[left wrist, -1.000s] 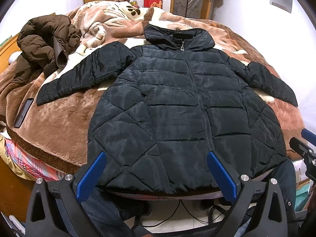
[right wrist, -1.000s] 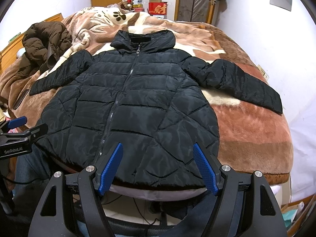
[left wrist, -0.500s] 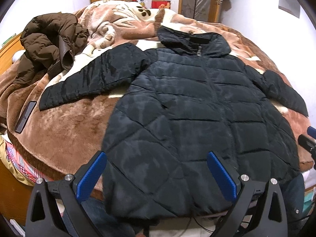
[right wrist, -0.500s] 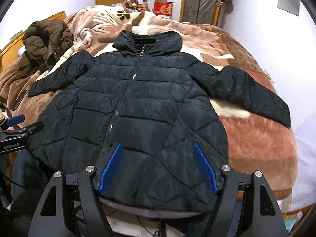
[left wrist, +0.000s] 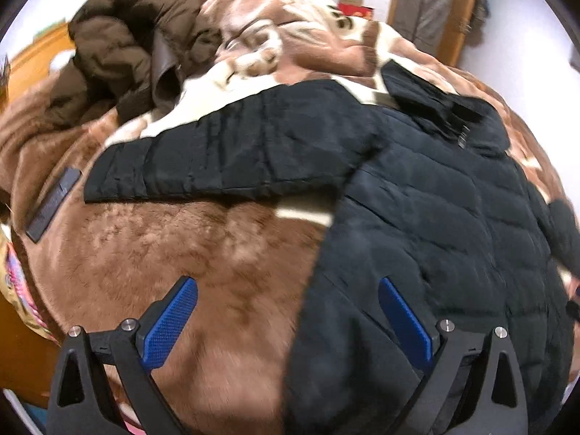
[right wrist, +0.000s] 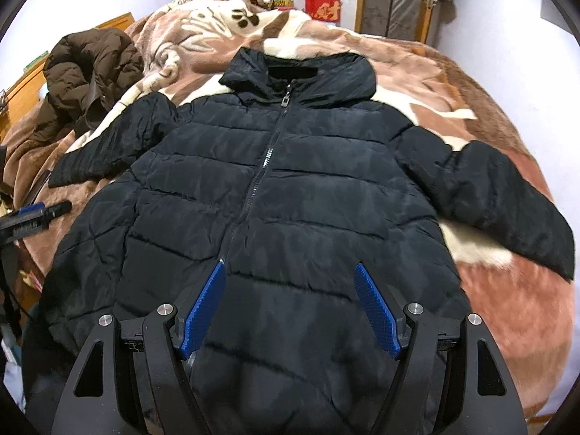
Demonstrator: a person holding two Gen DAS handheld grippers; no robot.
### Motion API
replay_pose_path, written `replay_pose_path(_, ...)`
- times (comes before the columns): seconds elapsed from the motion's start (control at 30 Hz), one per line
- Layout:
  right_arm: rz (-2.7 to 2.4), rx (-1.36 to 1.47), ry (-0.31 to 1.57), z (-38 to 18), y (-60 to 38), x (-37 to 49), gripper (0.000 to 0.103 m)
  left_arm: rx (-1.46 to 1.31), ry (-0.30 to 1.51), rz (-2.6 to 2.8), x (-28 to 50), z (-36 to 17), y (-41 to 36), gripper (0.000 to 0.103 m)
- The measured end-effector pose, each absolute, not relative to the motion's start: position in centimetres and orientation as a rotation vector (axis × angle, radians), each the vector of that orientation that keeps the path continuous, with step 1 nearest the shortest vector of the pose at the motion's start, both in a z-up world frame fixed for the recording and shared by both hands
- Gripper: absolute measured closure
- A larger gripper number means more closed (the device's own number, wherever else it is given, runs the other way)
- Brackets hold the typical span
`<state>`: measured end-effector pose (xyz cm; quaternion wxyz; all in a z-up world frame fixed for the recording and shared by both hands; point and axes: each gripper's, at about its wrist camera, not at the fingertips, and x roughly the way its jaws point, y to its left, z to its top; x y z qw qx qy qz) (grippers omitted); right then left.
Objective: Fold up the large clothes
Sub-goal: 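Grasp the black jacket sleeve nearest the left tool and lift it, then fold the held sleeve across the jacket body and open the left tool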
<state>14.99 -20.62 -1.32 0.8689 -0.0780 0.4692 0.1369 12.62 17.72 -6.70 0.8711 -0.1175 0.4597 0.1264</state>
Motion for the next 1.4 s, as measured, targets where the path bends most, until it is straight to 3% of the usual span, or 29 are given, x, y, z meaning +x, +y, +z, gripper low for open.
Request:
replay_pose_path(0.5,0.262,-0.235,1.023,-5.5,-18.9,20.2,0.029,-0.524,0.892,0.529,18.0,-12.7,33.7,0.008)
replay_pose_path(0.73,0.212,-0.241,1.051,-7.4,-19.9,21.8,0.029,-0.592,0.890,0.597,19.4,-16.4,37.4,0.011)
replay_pose_path(0.77,0.201,-0.247,1.055,-7.6,-20.0,22.0,0.029,-0.577,0.886,0.600,19.6,-16.4,37.3,0.015)
replay_pose_path(0.83,0.190,-0.250,1.060,-7.9,-20.1,22.2,0.029,-0.541,0.877,0.580,20.3,-16.0,36.9,0.045)
replay_pose_path(0.87,0.188,-0.250,1.061,-7.9,-20.2,22.2,0.029,-0.536,0.875,0.565,20.7,-15.8,36.8,0.054)
replay_pose_path(0.9,0.185,-0.252,1.060,-7.9,-20.2,22.1,0.029,-0.536,0.875,0.541,20.9,-15.4,36.6,0.075)
replay_pose_path(0.93,0.183,-0.255,1.058,-7.7,-20.2,22.0,0.029,-0.531,0.876,0.525,20.9,-14.8,36.4,0.082)
replay_pose_path(1.03,0.183,-0.265,1.044,-7.0,-20.4,21.1,0.029,-0.512,0.844,0.508,20.4,-11.7,35.4,0.087)
replay_pose_path(1.4,0.151,-0.238,0.962,-3.1,-23.3,17.3,0.029,-0.397,0.596,0.187,18.1,7.4,24.4,0.088)
